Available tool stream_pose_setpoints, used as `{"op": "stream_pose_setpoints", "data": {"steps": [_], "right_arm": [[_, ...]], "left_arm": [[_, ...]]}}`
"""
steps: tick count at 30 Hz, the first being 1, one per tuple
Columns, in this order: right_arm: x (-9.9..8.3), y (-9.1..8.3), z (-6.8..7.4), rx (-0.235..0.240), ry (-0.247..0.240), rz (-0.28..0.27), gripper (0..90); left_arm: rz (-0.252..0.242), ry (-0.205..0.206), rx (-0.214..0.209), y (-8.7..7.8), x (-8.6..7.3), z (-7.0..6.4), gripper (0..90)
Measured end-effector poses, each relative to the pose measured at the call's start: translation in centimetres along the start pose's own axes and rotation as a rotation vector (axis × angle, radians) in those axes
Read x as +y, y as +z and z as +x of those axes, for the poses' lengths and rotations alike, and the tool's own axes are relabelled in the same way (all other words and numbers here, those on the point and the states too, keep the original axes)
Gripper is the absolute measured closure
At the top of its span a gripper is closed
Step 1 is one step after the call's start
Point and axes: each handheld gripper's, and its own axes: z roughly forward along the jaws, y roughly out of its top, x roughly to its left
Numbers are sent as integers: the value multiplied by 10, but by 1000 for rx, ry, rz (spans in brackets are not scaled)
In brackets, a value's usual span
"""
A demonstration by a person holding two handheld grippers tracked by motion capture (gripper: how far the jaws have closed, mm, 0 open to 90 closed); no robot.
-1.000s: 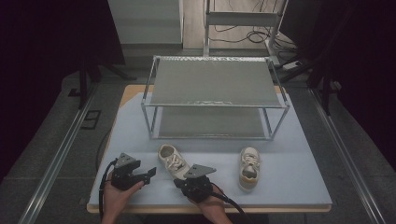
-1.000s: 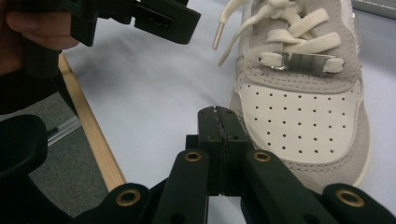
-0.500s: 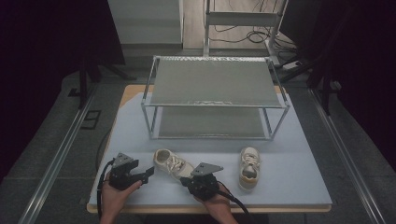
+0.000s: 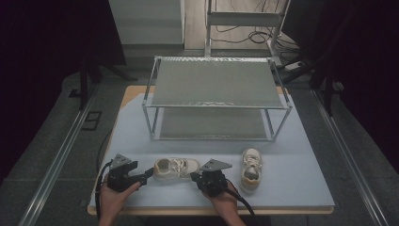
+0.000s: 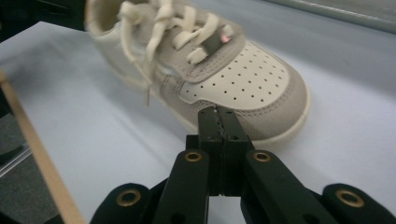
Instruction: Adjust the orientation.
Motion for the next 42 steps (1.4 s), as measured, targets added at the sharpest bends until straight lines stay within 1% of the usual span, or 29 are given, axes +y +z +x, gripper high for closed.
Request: {"op": "stream_pose_setpoints", "data": {"steps": [4, 6, 8, 9, 12, 14, 18, 22, 28, 30, 33, 36, 39, 40, 42], "right_arm": [[2, 0, -5, -16, 12, -2, 897], [5, 2, -10, -42, 21, -4, 897], [6, 2, -12, -48, 26, -2, 896], [7, 4, -15, -61, 33, -3, 896], [13, 8, -23, -76, 61, -3, 894], [14, 9, -24, -77, 63, 0, 895], [20, 15, -29, -94, 66, 7, 895], [20, 18, -34, -95, 80, 10, 894], [19, 17, -34, -92, 75, 1, 884], [19, 13, -31, -94, 55, -9, 883], [19, 3, -24, -100, 22, -28, 882], [19, -13, -20, -96, 8, -53, 879], [17, -24, -18, -92, -2, -67, 877], [15, -32, -18, -90, -11, -76, 876], [14, -35, -18, -86, -14, -76, 874]], "left_arm": [[-16, -9, -7, -5, 1, 2, 256], [-14, -9, -6, -5, 1, 2, 255], [-10, -8, -8, -3, 0, 1, 256], [-9, -7, -8, -3, 0, 1, 256], [-1, -2, -12, -1, 0, -1, 255], [0, -1, -13, 0, 0, -1, 256], [5, 3, -16, 2, 0, -3, 256], [9, 8, -18, 3, 0, -4, 256], [21, 17, -14, 7, -1, -5, 256], [23, 17, -14, 8, -1, -6, 256], [24, 19, -16, 8, -1, -6, 256], [21, 20, -19, 8, -1, -6, 256], [25, 19, -15, 8, -2, -5, 256], [26, 16, -15, 8, -3, -4, 256], [24, 16, -15, 7, -3, -3, 256]]}}
